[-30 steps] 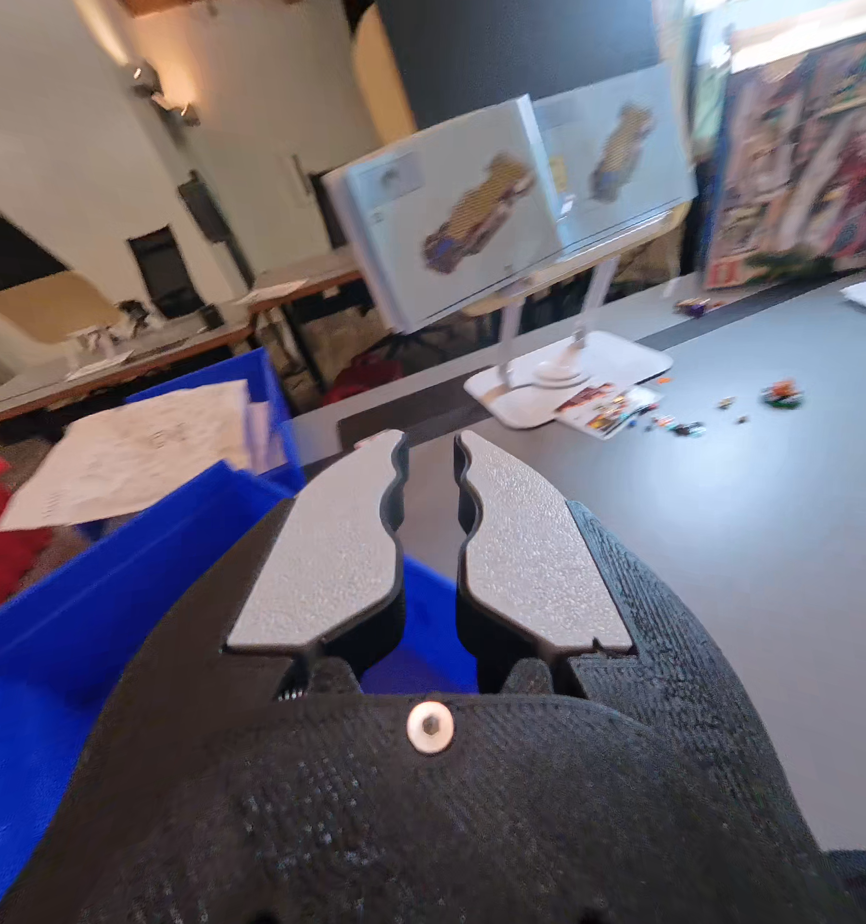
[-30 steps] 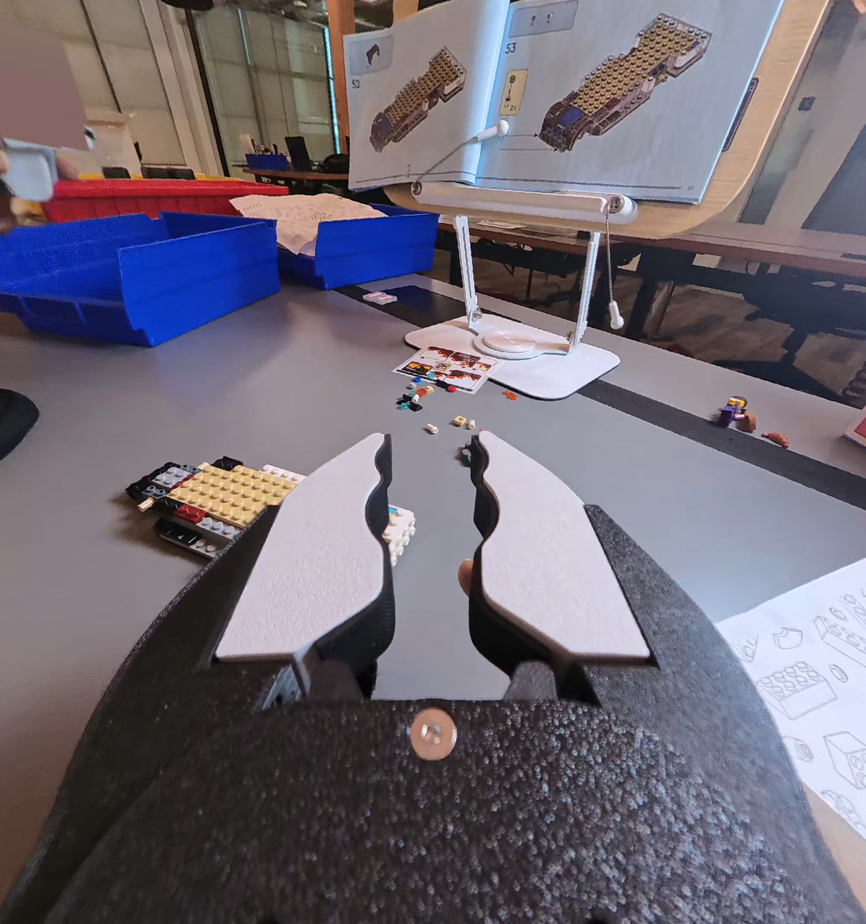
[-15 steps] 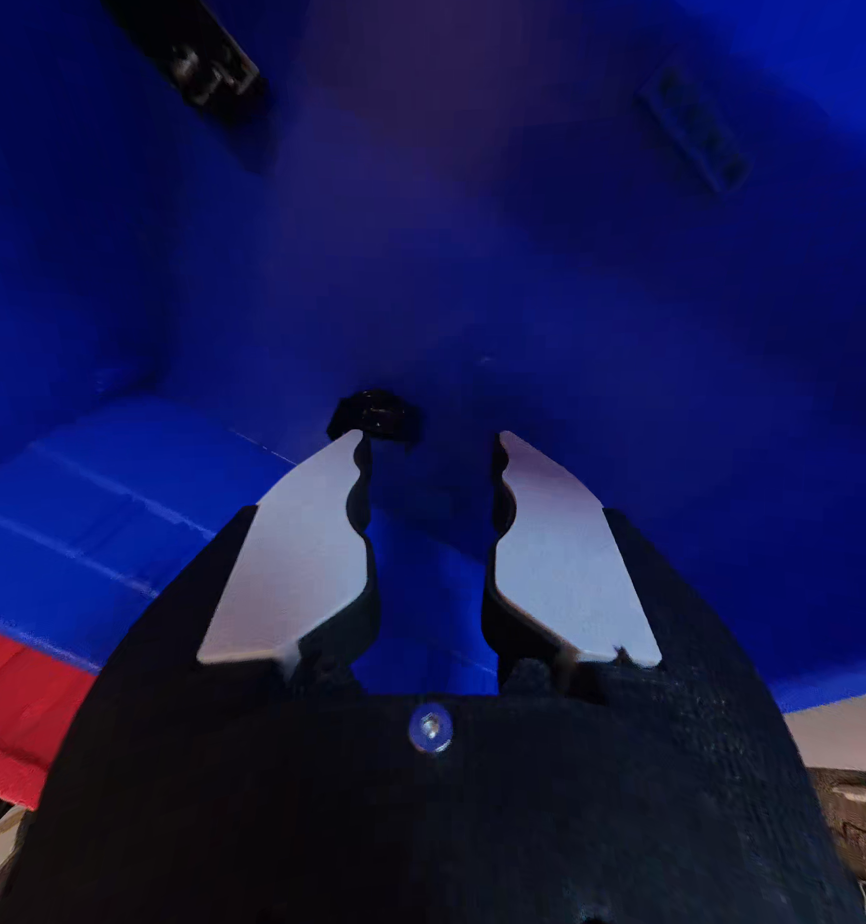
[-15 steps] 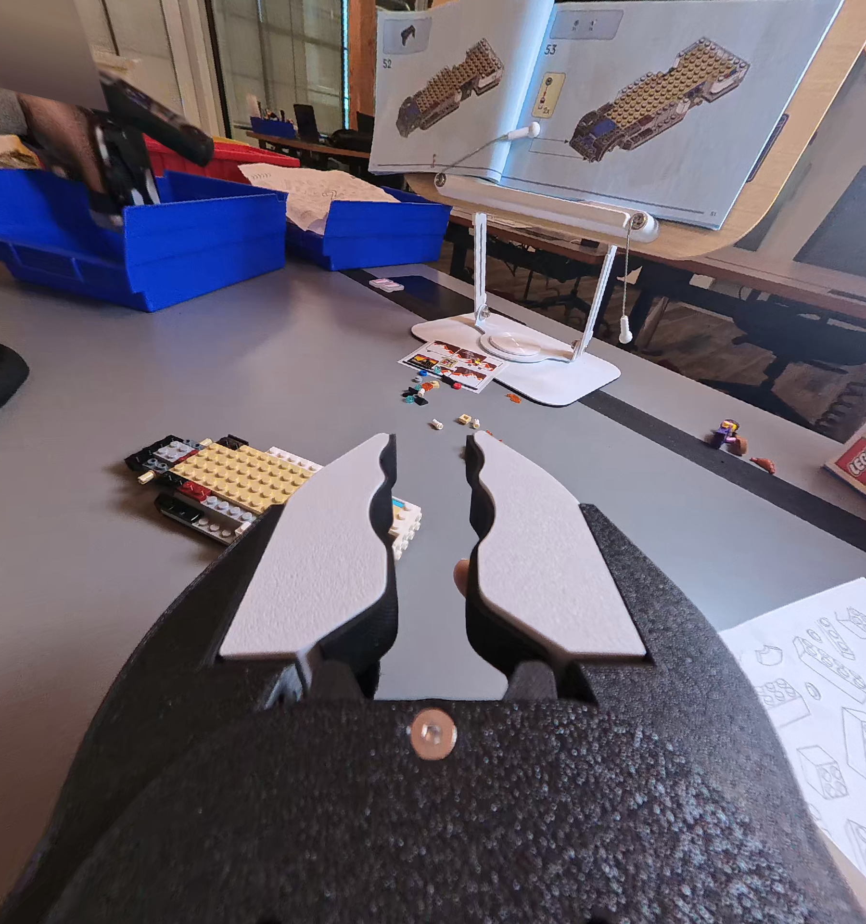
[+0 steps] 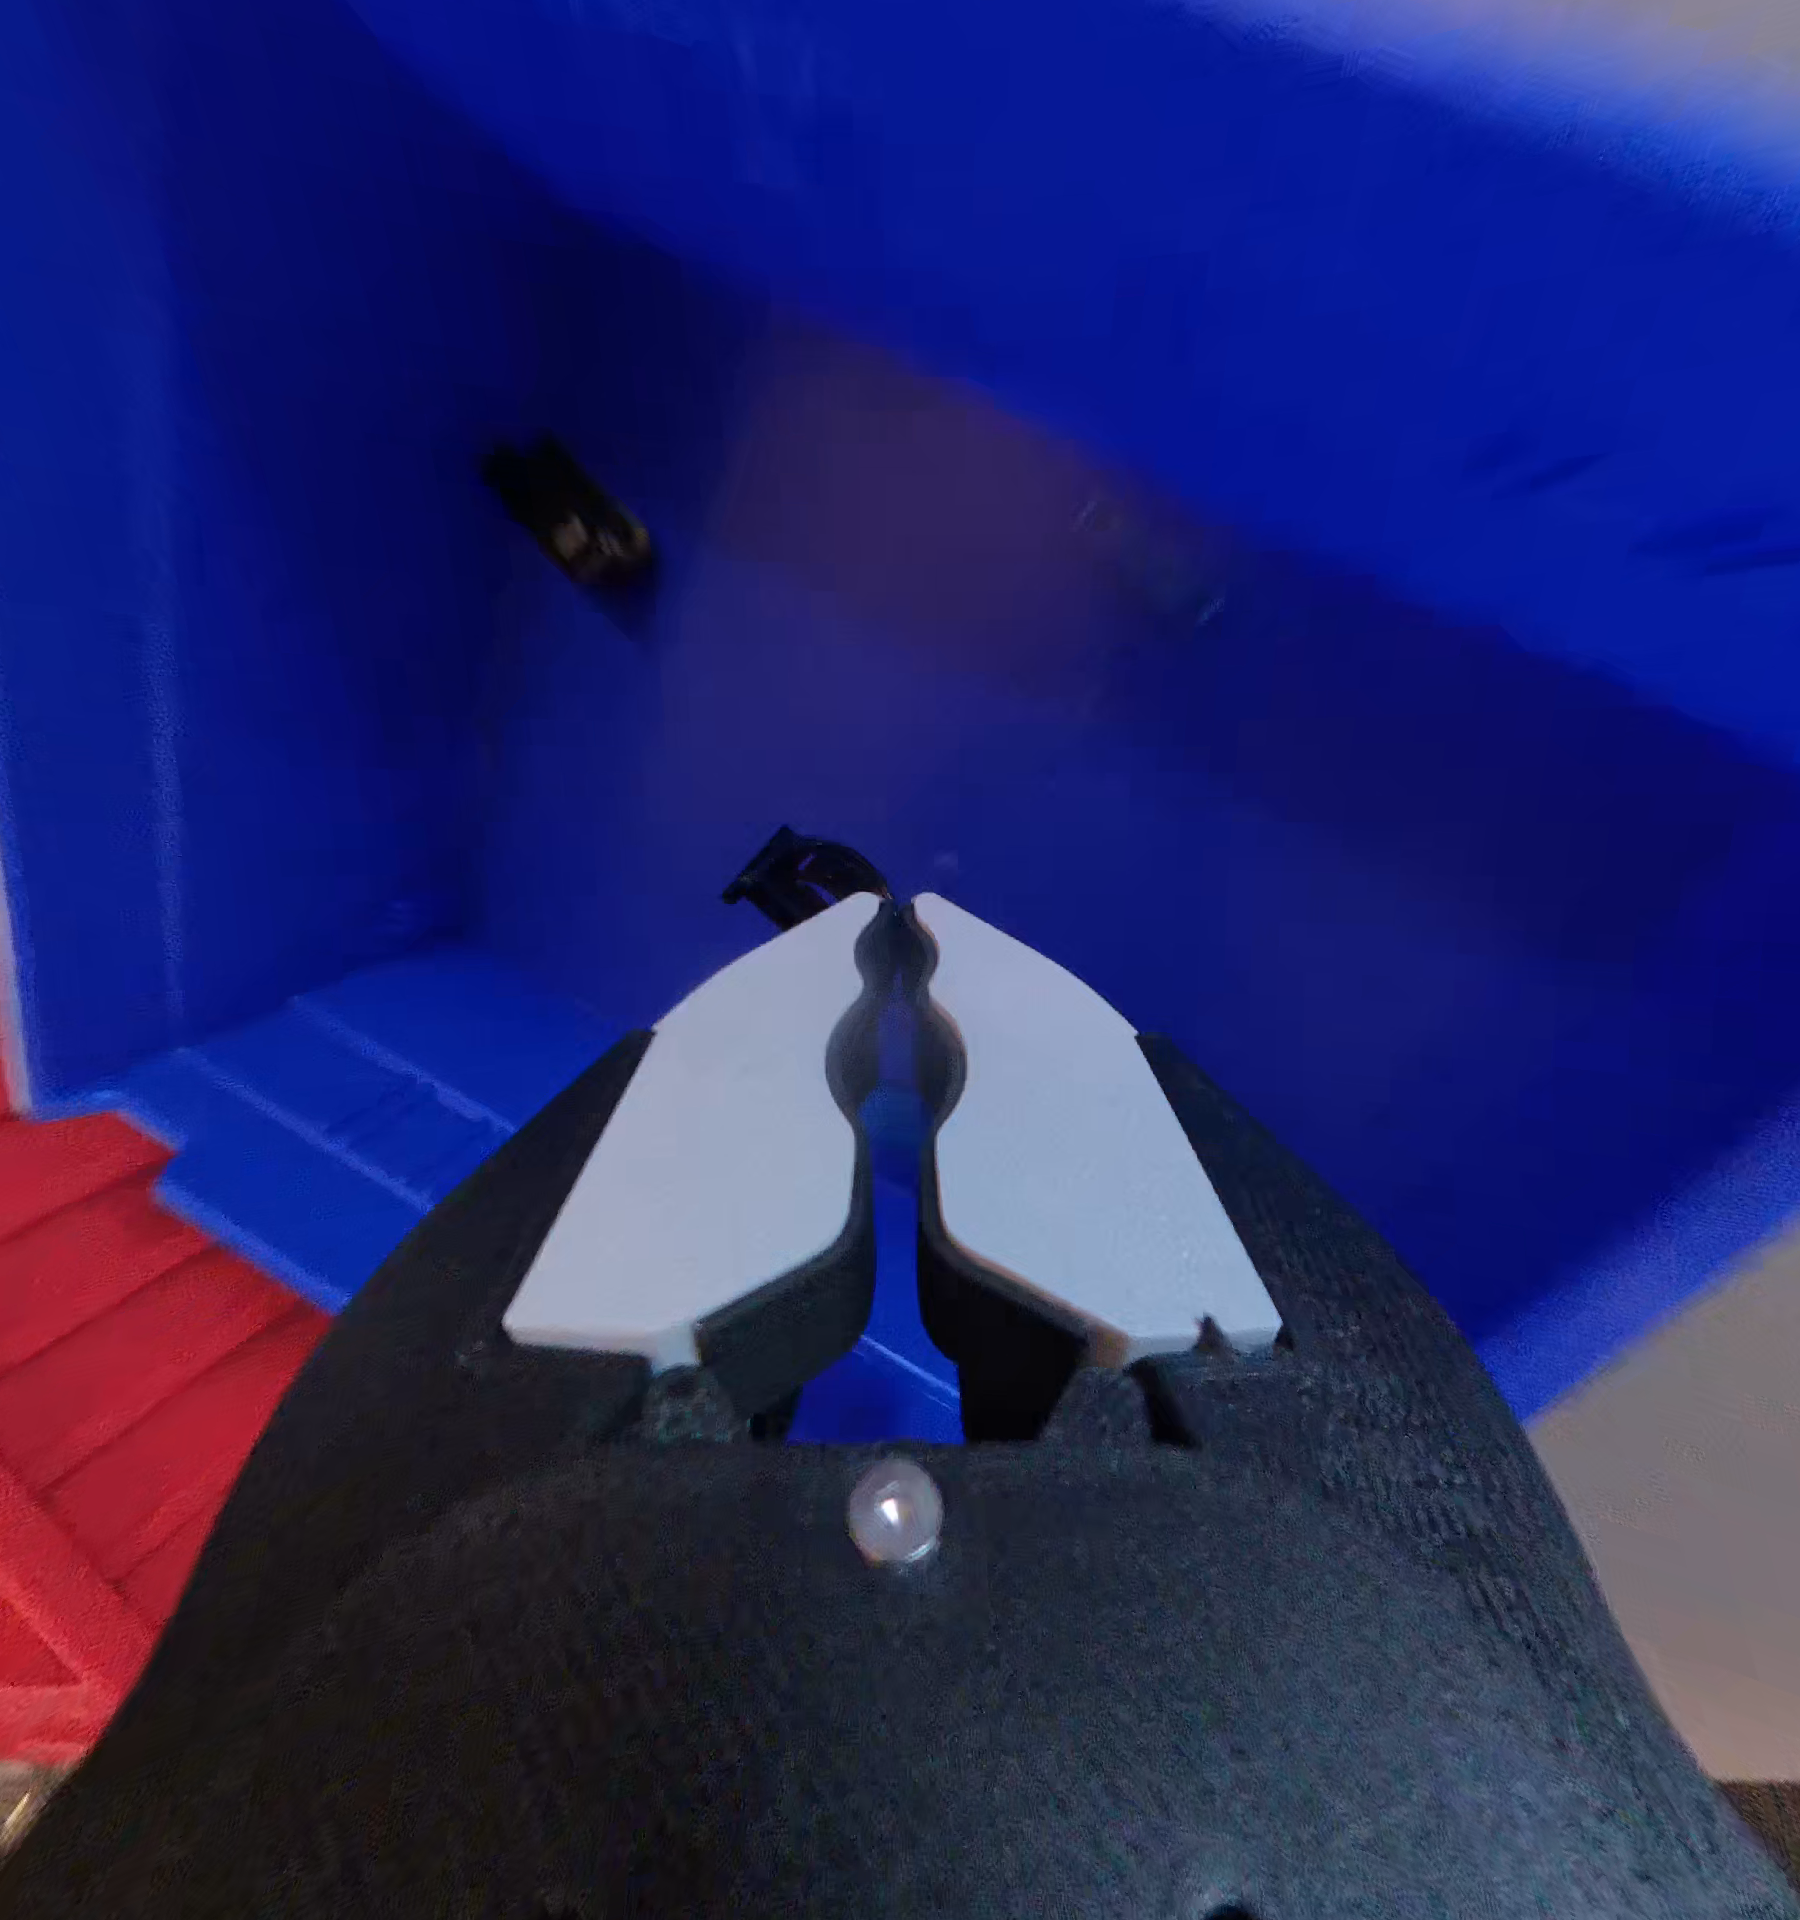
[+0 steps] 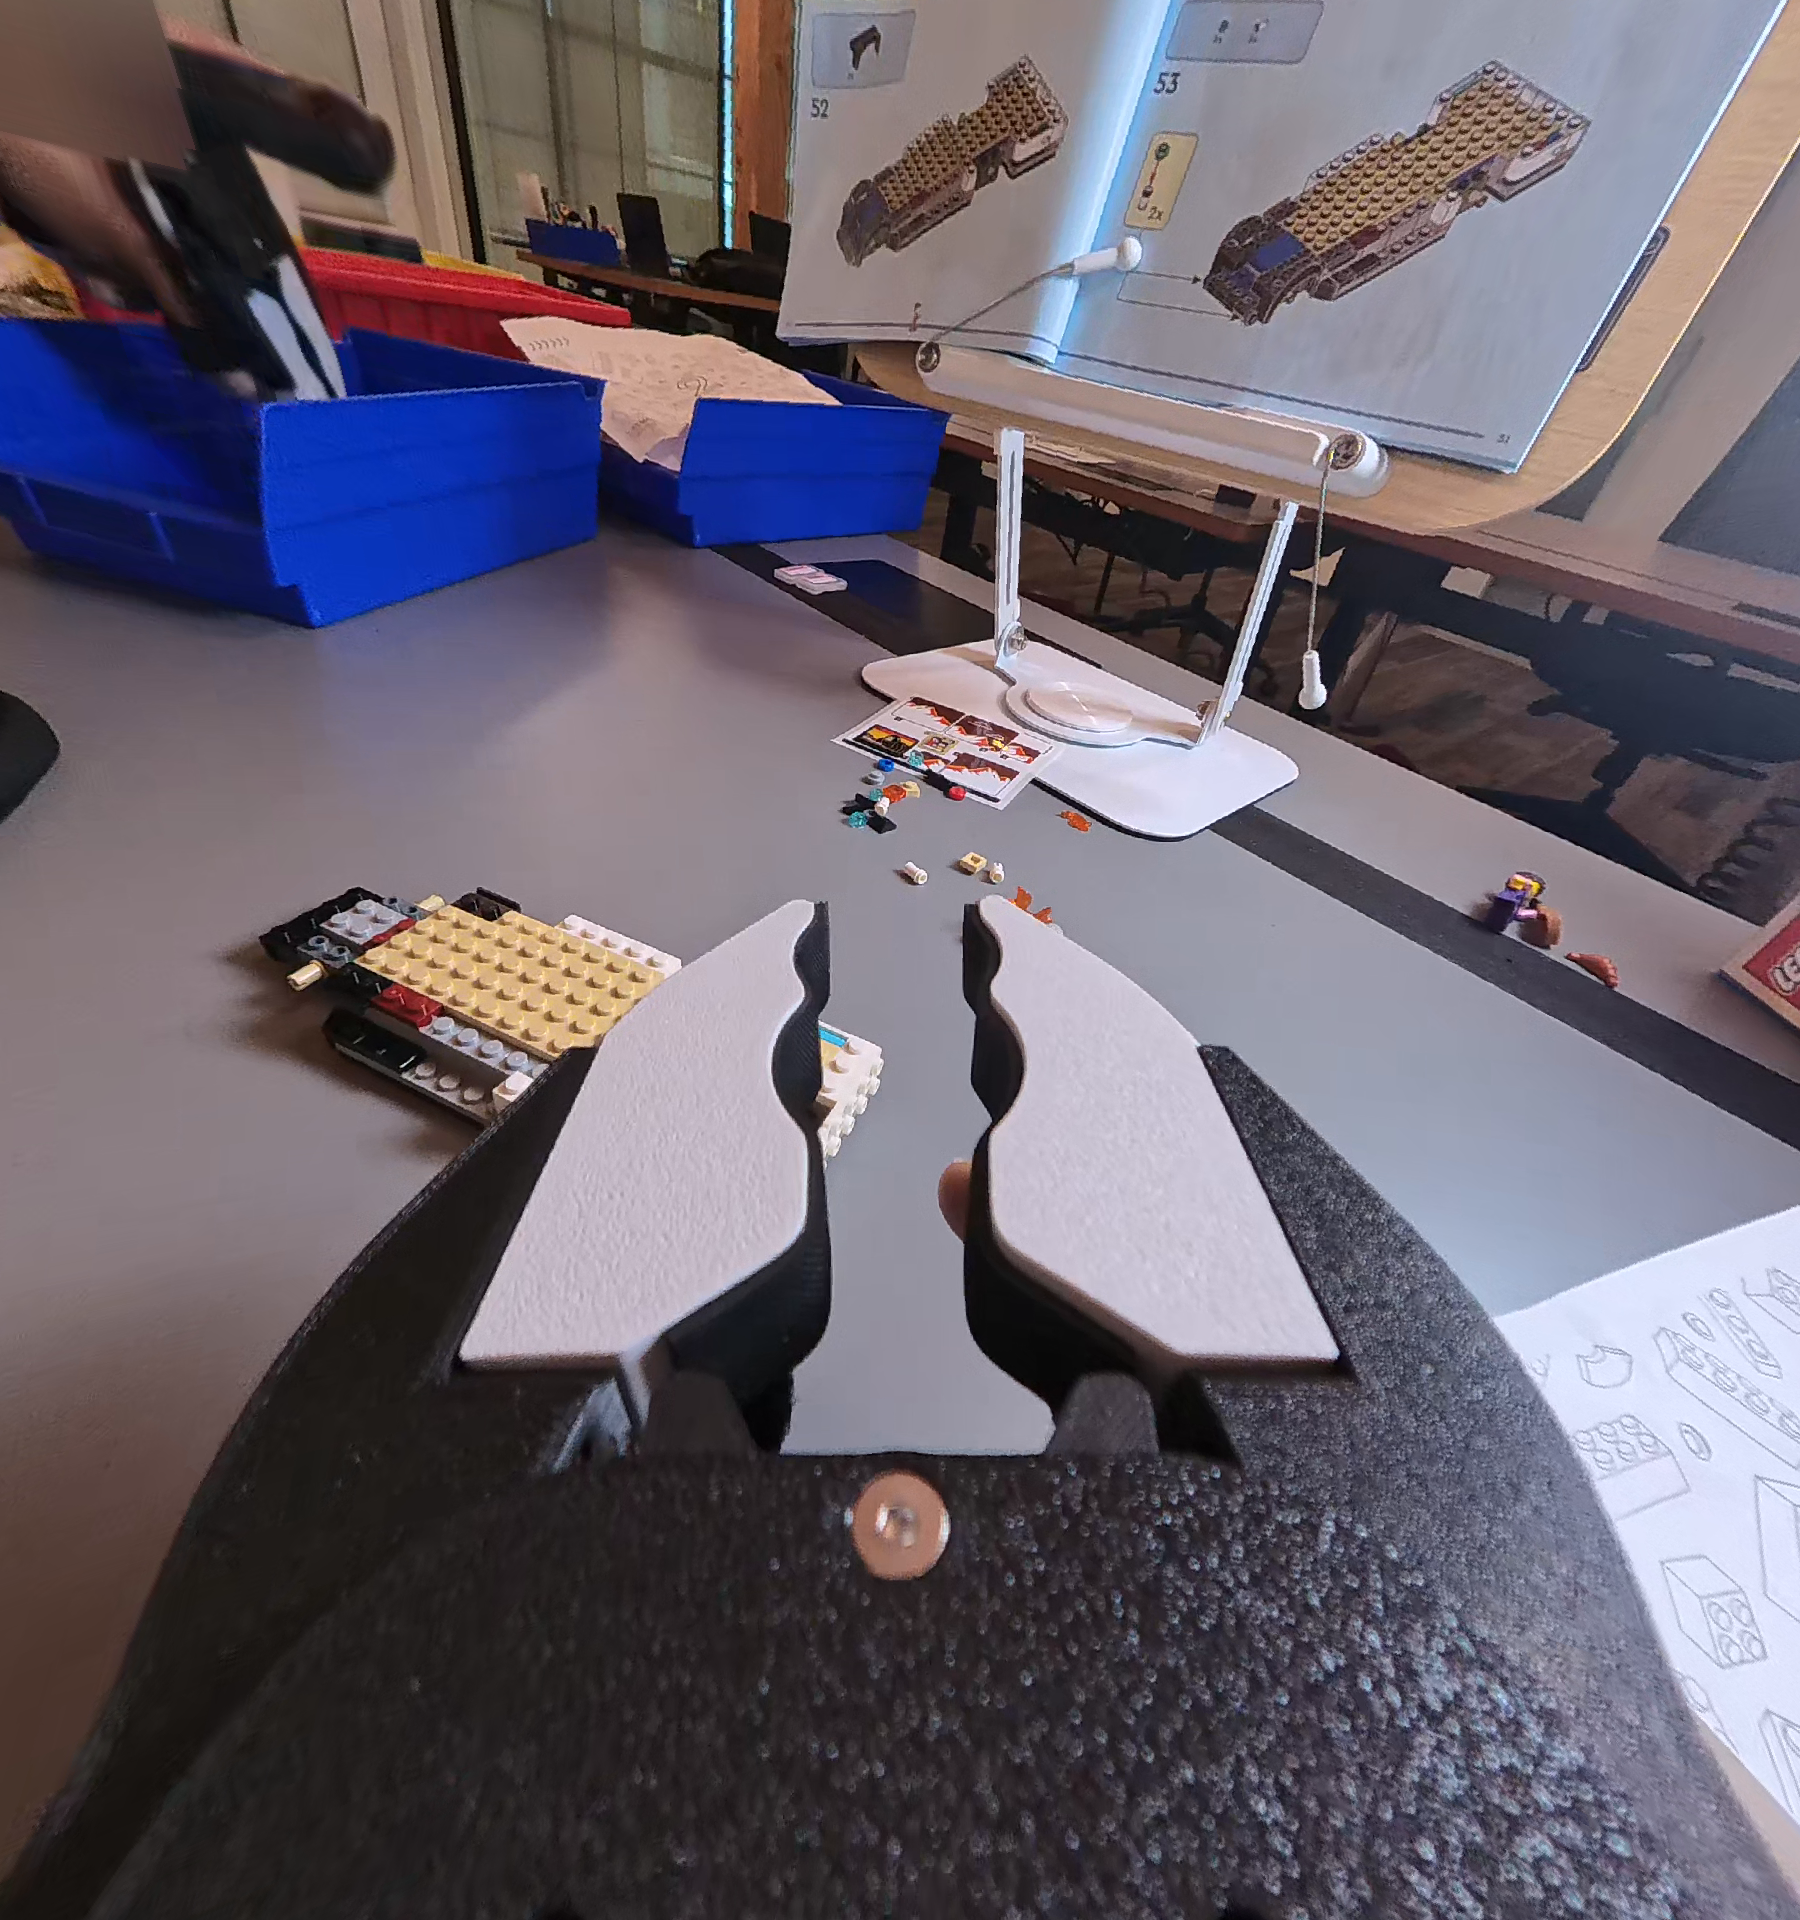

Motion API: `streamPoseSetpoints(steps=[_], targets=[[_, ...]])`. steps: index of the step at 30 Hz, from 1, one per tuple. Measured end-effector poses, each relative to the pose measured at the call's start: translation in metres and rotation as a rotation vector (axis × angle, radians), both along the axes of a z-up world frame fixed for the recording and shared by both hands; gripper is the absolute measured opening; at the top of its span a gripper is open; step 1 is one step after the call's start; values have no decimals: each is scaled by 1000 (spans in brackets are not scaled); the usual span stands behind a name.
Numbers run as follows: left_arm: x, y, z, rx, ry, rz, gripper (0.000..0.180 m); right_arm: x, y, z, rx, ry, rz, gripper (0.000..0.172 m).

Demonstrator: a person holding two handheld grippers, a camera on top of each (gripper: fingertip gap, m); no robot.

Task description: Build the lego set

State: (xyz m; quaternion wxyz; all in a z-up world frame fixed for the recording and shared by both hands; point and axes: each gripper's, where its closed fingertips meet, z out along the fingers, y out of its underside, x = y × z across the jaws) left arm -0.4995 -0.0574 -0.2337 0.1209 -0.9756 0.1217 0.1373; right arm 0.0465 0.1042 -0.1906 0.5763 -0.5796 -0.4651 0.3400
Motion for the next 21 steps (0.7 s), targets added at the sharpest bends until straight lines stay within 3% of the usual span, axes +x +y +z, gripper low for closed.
streamPoseSetpoints(steps=[2,5,8,11,14,16,21], targets=[[44,14,48,233,-86,-90,1,0,0,0,-1,1,2,24],[157,19,112,563,-409,-321,1,-3,-3,-2,-13,-1,19,24],[272,8,125,690,-810,-553,0,-10,-15,2,2,4,76,24],[360,2,116,664,-1270,-668,0,-26,-46,19,80,-18,200,26],[413,6,109,555,-1549,-730,0,-50,-90,38,248,-124,353,36],[434,7,112,487,-1639,-769,0,-65,-115,47,384,-196,422,45],[461,7,104,380,-1639,-810,1,-90,-138,52,685,-267,433,50]])
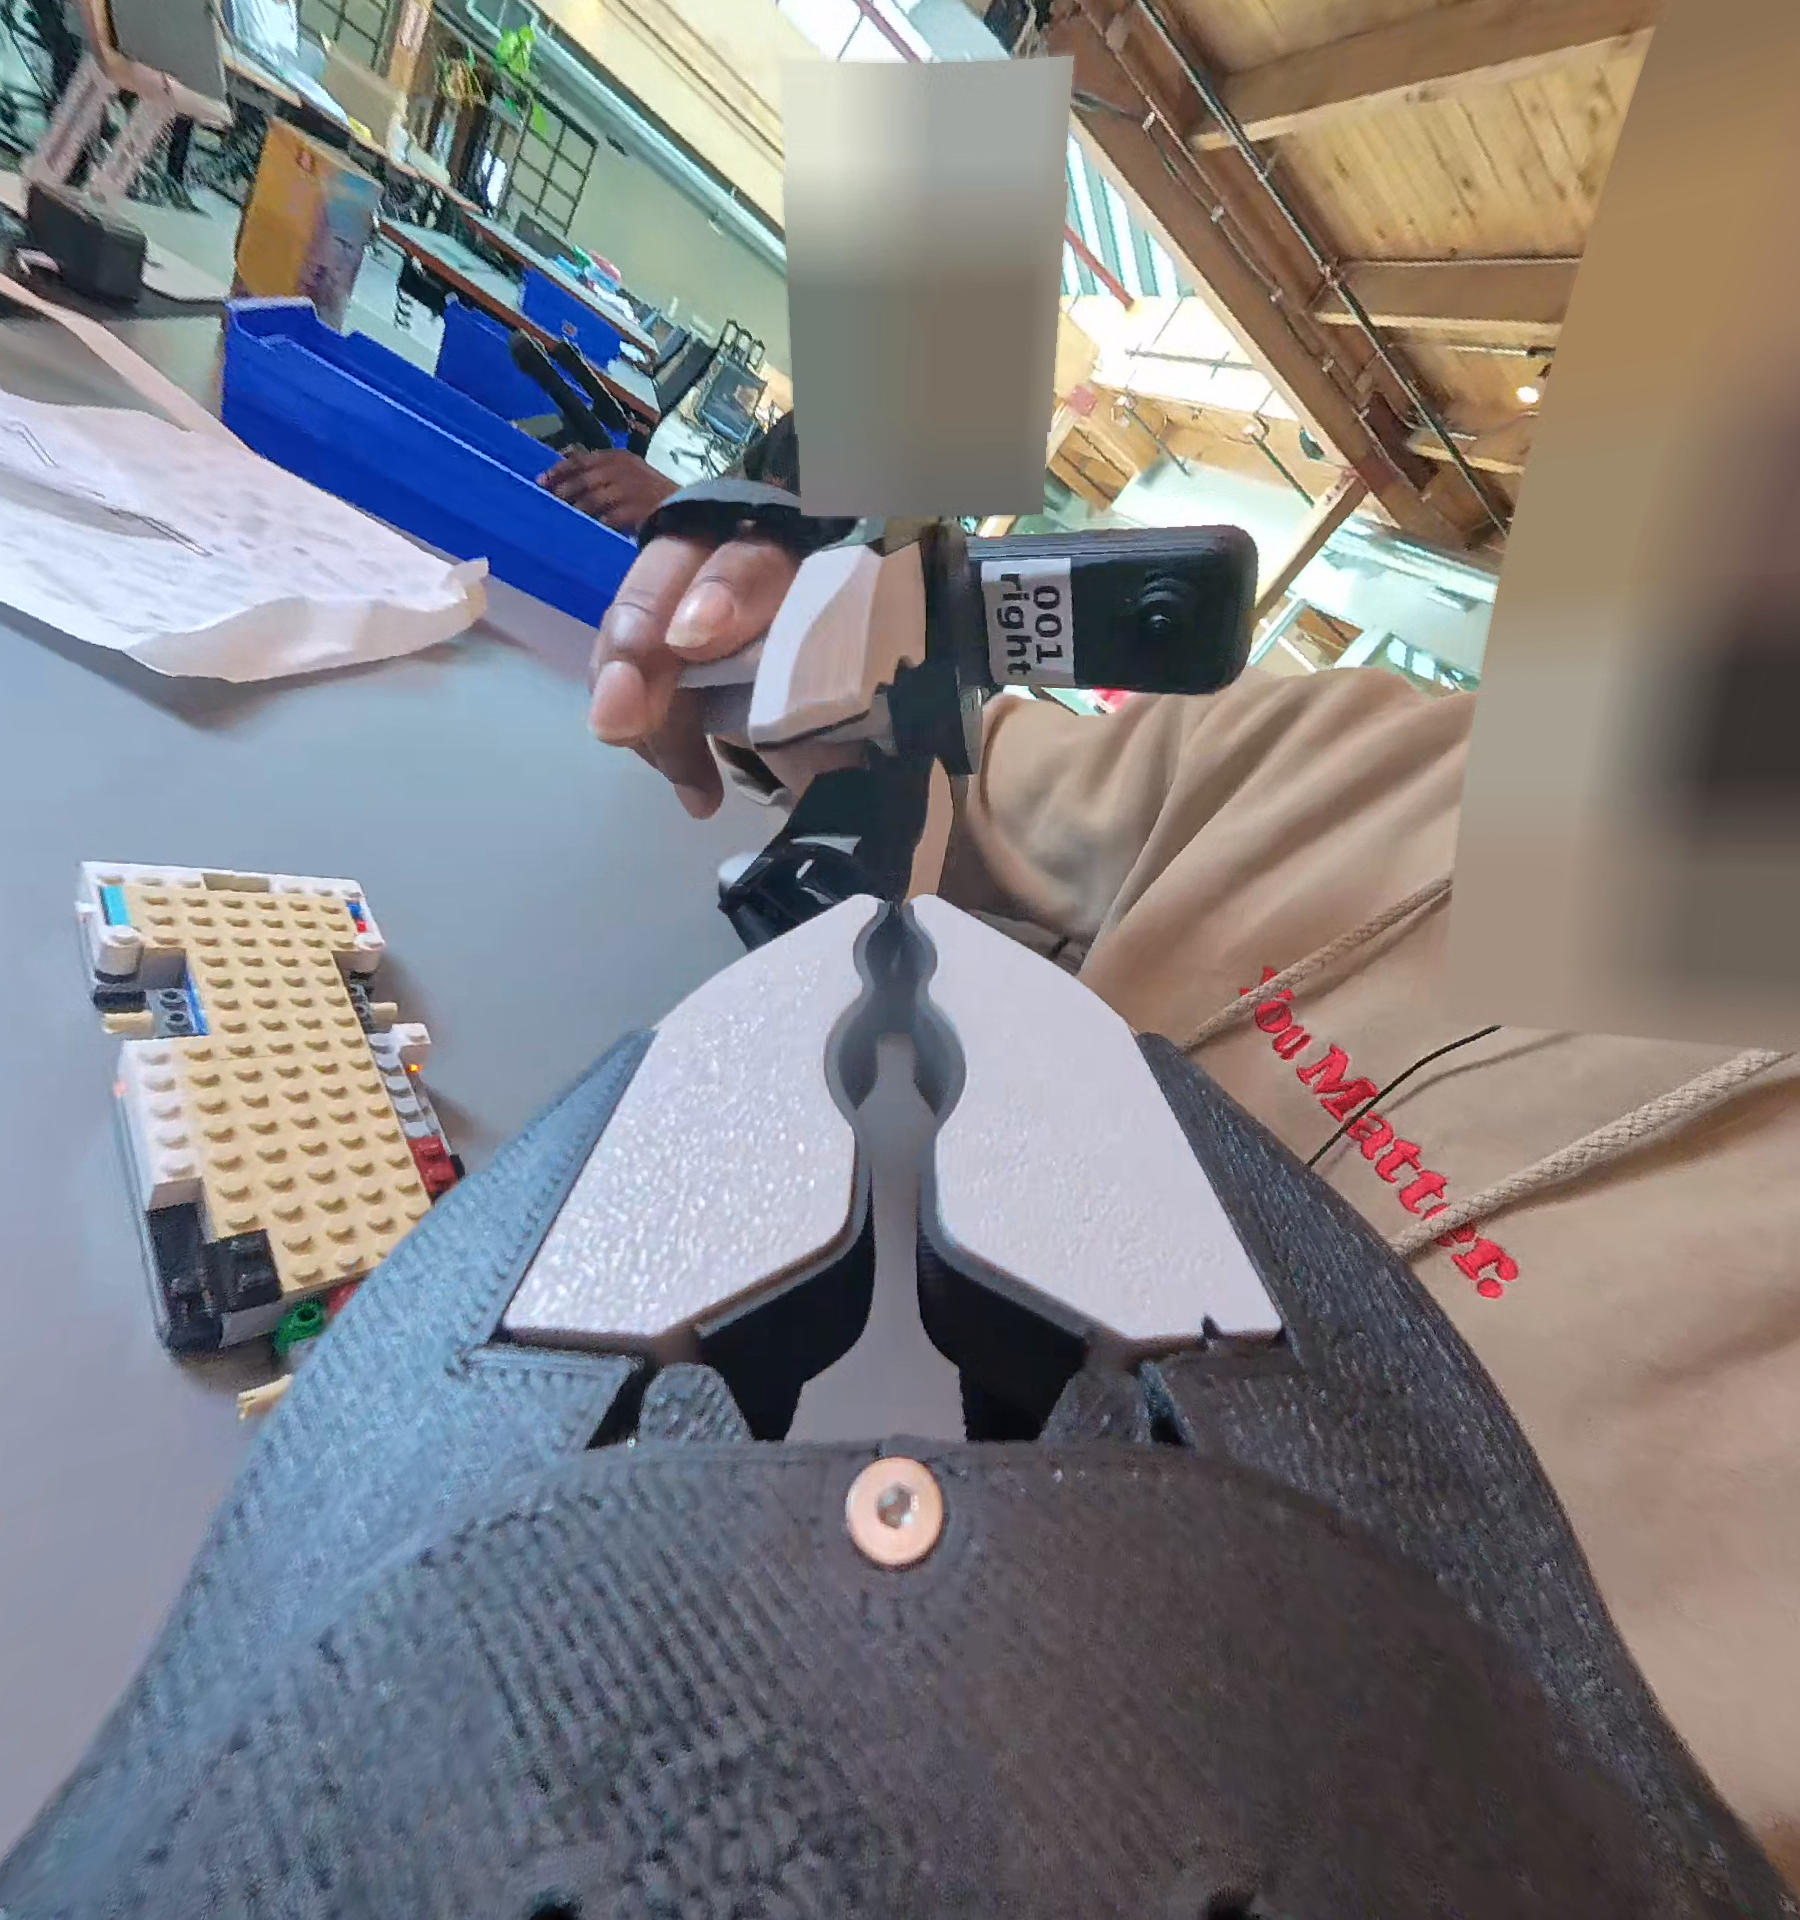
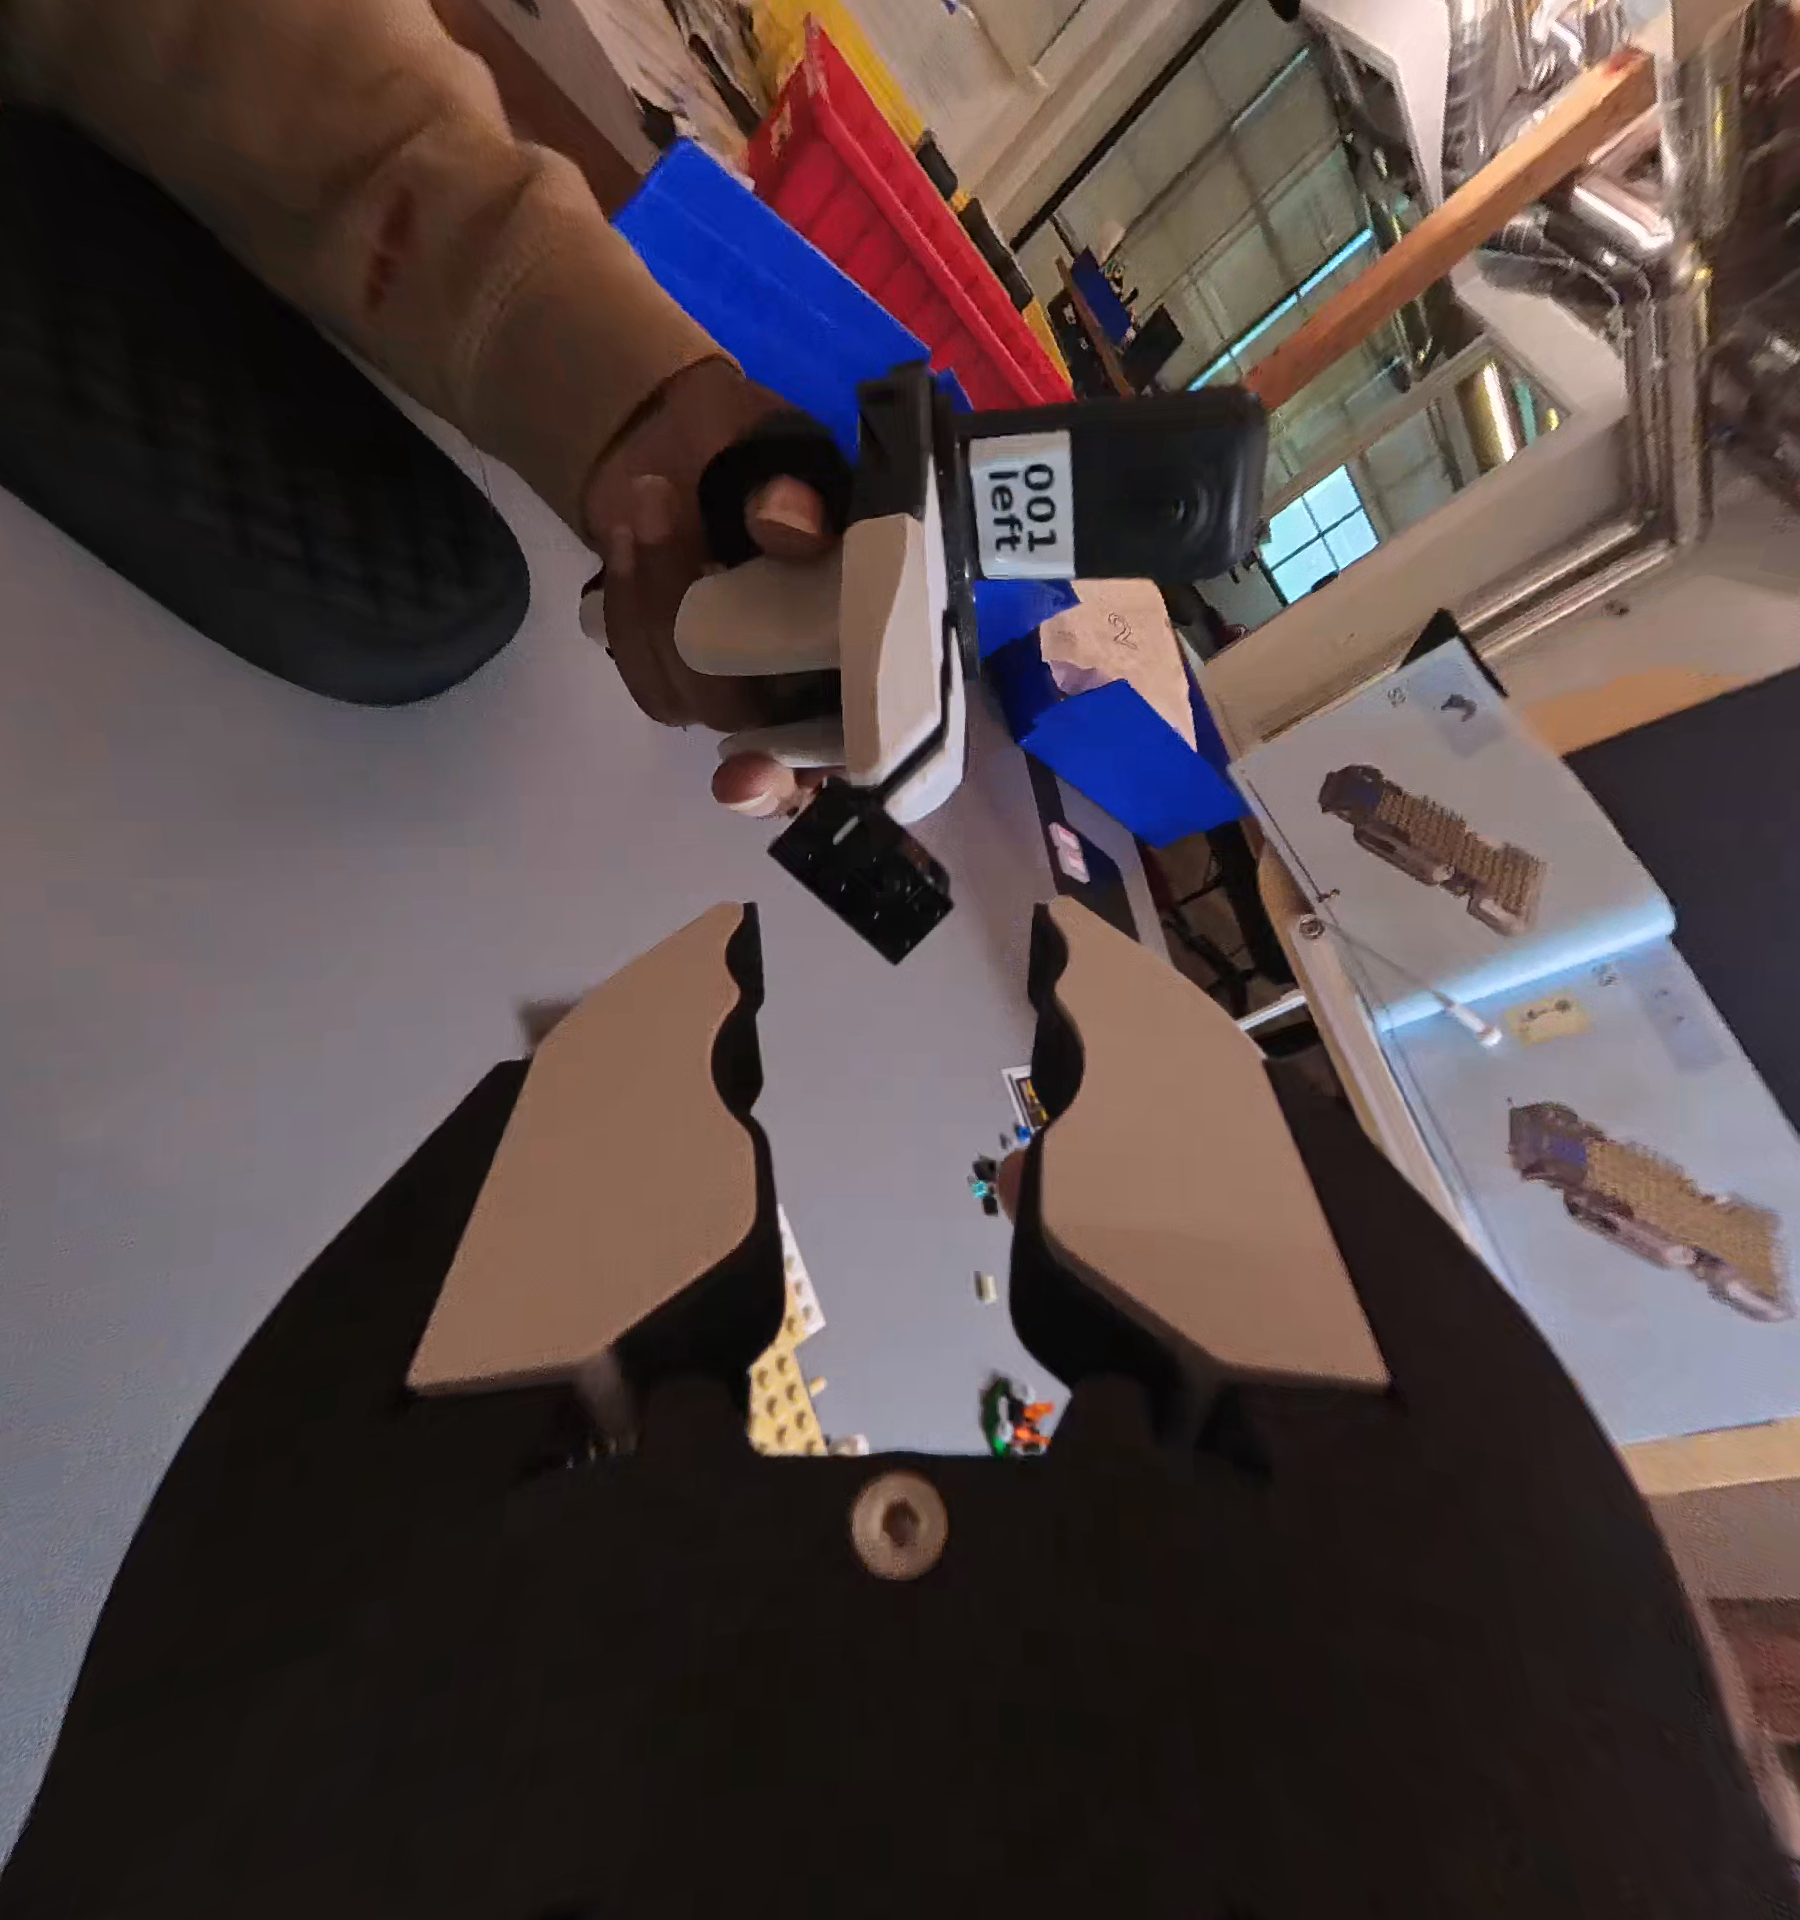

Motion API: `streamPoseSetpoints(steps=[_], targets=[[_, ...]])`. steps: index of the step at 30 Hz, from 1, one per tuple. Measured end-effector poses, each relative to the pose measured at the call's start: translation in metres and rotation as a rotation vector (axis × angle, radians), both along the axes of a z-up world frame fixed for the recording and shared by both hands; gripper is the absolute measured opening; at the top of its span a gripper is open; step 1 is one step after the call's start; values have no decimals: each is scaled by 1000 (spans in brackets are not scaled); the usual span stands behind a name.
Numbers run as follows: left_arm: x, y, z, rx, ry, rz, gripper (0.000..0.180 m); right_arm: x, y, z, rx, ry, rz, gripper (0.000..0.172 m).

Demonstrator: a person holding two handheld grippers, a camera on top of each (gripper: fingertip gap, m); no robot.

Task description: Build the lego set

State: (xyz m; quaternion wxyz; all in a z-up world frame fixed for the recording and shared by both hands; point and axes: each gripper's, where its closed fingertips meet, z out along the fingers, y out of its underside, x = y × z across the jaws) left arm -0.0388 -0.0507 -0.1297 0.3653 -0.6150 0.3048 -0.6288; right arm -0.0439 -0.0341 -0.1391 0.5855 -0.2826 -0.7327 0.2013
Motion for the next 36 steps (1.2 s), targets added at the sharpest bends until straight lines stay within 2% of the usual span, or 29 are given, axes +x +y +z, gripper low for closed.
streamPoseSetpoints(steps=[5,7,9,11,14,17,20,24,28,31,36], targets=[[2,4,-12,-56,-11,7,0,-10,-3,-23,158,-63,24,22],[-2,7,-20,-52,12,37,1,-10,0,-32,95,-113,32,22],[-10,16,-32,-31,69,107,12,-5,7,-41,-5,-204,14,21],[-20,25,-51,5,186,188,20,11,13,-57,-98,-346,-2,21],[-38,38,-95,117,481,315,31,44,13,-94,-249,-606,-34,21],[-46,37,-132,203,740,317,45,61,9,-123,-265,-743,-60,21],[-42,35,-149,239,851,293,56,59,6,-140,-241,-823,-69,22],[-36,35,-151,270,887,294,56,46,4,-145,-255,-875,-54,22],[-35,36,-154,332,940,300,46,39,7,-145,-283,-890,-52,29],[-34,37,-155,359,957,309,39,43,8,-138,-326,-869,-47,35],[-33,38,-155,378,960,315,36,56,11,-128,-391,-802,-69,35]])
